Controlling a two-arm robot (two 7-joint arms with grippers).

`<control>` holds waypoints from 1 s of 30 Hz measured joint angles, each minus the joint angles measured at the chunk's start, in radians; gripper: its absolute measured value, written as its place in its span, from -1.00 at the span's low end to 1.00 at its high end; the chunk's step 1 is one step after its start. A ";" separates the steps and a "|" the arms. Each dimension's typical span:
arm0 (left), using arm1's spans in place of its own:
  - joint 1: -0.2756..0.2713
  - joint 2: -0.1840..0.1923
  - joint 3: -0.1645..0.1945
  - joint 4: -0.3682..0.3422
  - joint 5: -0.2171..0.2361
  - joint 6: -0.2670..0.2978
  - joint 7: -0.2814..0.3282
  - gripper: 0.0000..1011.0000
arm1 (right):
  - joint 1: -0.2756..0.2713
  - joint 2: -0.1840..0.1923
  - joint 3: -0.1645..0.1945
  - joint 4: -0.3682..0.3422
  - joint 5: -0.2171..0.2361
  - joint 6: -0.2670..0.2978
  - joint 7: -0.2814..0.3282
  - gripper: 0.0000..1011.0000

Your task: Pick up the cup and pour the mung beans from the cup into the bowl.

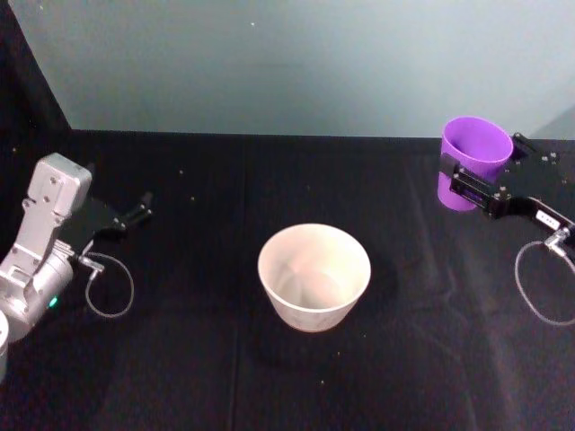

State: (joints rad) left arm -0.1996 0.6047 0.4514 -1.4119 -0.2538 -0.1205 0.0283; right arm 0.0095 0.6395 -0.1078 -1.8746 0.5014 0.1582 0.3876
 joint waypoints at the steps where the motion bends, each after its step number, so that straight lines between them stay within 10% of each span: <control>1: 0.000 0.000 0.000 0.000 0.000 0.000 0.000 1.00 | 0.000 0.000 0.000 0.000 0.000 -0.001 0.000 0.43; 30: 0.000 0.000 0.000 0.000 0.000 0.000 0.000 1.00 | 0.001 -0.003 -0.001 0.006 -0.006 -0.009 0.001 0.43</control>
State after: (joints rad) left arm -0.1995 0.6047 0.4514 -1.4120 -0.2539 -0.1205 0.0283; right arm 0.0109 0.6362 -0.1086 -1.8684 0.4958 0.1488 0.3887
